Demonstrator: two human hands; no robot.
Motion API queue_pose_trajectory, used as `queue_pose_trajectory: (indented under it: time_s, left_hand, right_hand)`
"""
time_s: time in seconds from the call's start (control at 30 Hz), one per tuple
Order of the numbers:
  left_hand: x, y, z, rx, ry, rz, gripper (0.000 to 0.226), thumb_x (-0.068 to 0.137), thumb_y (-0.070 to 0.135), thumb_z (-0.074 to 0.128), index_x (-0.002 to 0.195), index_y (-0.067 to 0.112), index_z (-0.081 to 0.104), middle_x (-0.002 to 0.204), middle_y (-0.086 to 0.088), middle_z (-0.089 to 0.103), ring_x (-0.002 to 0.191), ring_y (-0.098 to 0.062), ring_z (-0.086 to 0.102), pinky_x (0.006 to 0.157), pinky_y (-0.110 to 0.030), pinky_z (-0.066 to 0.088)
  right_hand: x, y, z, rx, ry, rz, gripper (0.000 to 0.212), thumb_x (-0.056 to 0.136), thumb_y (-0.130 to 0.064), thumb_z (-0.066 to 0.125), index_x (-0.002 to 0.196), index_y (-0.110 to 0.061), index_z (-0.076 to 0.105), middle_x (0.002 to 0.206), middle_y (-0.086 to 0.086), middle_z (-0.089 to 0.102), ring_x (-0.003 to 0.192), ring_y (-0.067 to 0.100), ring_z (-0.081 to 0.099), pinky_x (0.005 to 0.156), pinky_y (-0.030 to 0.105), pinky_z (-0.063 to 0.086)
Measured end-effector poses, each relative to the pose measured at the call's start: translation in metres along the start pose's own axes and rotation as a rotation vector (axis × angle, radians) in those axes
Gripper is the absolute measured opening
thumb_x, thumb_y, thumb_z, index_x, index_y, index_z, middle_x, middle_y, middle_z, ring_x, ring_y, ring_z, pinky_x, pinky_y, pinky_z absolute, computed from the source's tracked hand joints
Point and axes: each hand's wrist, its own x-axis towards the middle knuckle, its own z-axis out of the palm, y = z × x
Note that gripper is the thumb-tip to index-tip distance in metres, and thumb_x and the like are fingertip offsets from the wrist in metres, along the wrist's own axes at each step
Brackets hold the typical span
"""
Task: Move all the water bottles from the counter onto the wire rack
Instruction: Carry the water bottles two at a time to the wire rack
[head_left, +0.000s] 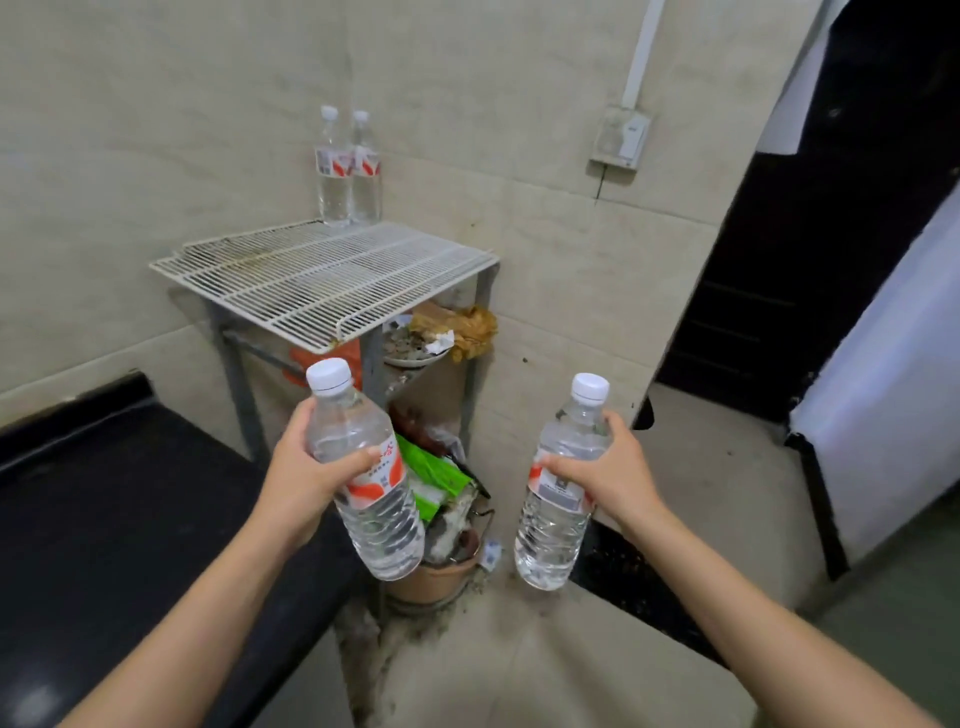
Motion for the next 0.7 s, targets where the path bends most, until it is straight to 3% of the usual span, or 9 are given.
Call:
queue_pose_trajectory:
  time_s: [0.2,0.33,0.47,0.57,0.7]
  left_hand:
    - [0.067,0.039,0.053,-0.026,0.094,0.151,0.063,0.046,0.001,0.076,0.095,0.031,0.053,0.091,0.004,0.066,0.078,-0.007,0.067,0.063,-0.017,0.055]
    - [0.102,0.061,0.069,-0.070,0.132,0.245,0.064,0.045,0.016,0.080,0.101,0.031,0.052,0.085,0.012,0.072,0.082,-0.006,0.068,0.068,-0.021,0.056]
    - [0.144,0.081,0.069,-0.038,0.196,0.324,0.064,0.044,0.024,0.079,0.101,0.030,0.053,0.090,0.008,0.070,0.090,-0.012,0.067,0.081,-0.032,0.056]
    - [0.183,0.094,0.059,-0.031,0.232,0.371,0.074,0.040,0.033,0.087,0.104,0.024,0.052,0.094,0.006,0.067,0.090,-0.012,0.067,0.079,-0.031,0.056]
    - [0.250,0.094,0.047,-0.027,0.277,0.409,0.056,0.053,0.015,0.074,0.101,0.029,0.049,0.092,0.009,0.065,0.091,-0.010,0.066,0.082,-0.033,0.055]
  right_hand:
    - [0.099,-0.027,-0.042,-0.037,-0.025,-0.115,0.070,0.058,-0.028,0.084,0.115,-0.023,0.043,0.102,-0.005,0.056,0.102,0.022,0.060,0.093,0.047,0.048]
    - [0.157,-0.047,-0.043,0.032,-0.028,-0.216,0.067,0.057,-0.027,0.084,0.110,-0.026,0.042,0.103,-0.005,0.056,0.102,0.022,0.059,0.092,0.049,0.048]
    - [0.212,-0.076,-0.028,0.151,-0.021,-0.300,0.064,0.053,-0.023,0.085,0.102,-0.031,0.043,0.091,-0.017,0.056,0.097,0.020,0.061,0.091,0.049,0.050]
    - [0.248,-0.098,-0.013,0.217,-0.024,-0.364,0.065,0.055,-0.021,0.084,0.105,-0.028,0.044,0.100,-0.008,0.059,0.099,0.019,0.061,0.091,0.047,0.051]
    - [0.309,-0.132,0.013,0.310,-0.019,-0.419,0.059,0.058,-0.015,0.082,0.105,-0.024,0.047,0.106,0.000,0.061,0.095,0.017,0.062,0.089,0.044,0.052]
